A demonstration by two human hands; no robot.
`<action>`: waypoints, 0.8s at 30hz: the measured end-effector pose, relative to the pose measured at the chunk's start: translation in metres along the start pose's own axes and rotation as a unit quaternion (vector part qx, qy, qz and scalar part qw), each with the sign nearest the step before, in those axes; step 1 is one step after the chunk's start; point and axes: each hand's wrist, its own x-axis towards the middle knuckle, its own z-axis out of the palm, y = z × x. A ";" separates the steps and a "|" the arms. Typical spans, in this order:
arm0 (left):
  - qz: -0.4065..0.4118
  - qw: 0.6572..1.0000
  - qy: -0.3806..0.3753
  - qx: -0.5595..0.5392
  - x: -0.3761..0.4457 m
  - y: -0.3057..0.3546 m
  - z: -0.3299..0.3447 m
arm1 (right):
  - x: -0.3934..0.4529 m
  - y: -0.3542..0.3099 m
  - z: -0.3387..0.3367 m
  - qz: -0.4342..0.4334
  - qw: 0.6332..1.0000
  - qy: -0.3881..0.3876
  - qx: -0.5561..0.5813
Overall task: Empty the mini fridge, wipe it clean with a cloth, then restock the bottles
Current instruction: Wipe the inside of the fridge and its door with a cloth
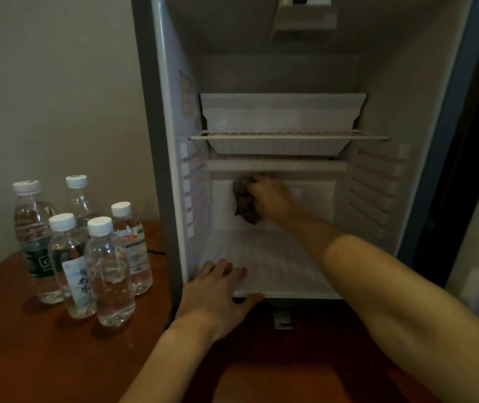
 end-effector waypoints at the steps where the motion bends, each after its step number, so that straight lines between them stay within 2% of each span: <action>1: -0.001 1.000 -0.002 -0.003 0.000 0.001 0.000 | 0.001 0.011 -0.007 -0.017 0.999 0.013 -0.048; 2: -0.003 1.000 -0.001 -0.003 -0.002 0.001 0.000 | -0.001 0.022 -0.007 -0.039 0.996 0.027 -0.075; 4: -0.005 1.000 0.000 -0.004 -0.003 0.001 0.000 | -0.014 0.030 -0.004 -0.024 0.997 0.052 -0.048; 6: -0.003 1.000 -0.003 -0.008 -0.002 0.000 0.002 | -0.022 0.033 0.002 0.027 0.996 0.082 -0.013; 15: -0.006 1.000 0.000 0.002 0.000 -0.001 0.005 | -0.070 0.051 0.050 0.091 0.995 0.029 0.015; 17: -0.004 1.000 -0.003 -0.003 0.001 -0.001 0.004 | -0.062 0.051 0.049 0.129 0.987 0.026 0.090; 19: -0.002 1.000 -0.004 0.001 -0.002 0.000 0.002 | -0.053 0.044 0.034 0.210 0.959 0.056 0.180; 20: 0.000 1.000 -0.005 0.003 -0.003 0.001 0.001 | -0.048 0.049 0.031 0.213 0.950 0.066 0.218; 22: 0.000 1.000 -0.008 0.000 -0.002 0.001 -0.001 | -0.042 0.050 0.005 0.213 0.962 0.078 0.153; 24: -0.004 1.000 -0.008 0.001 -0.001 0.001 0.000 | -0.036 0.057 -0.006 0.152 0.985 0.072 0.044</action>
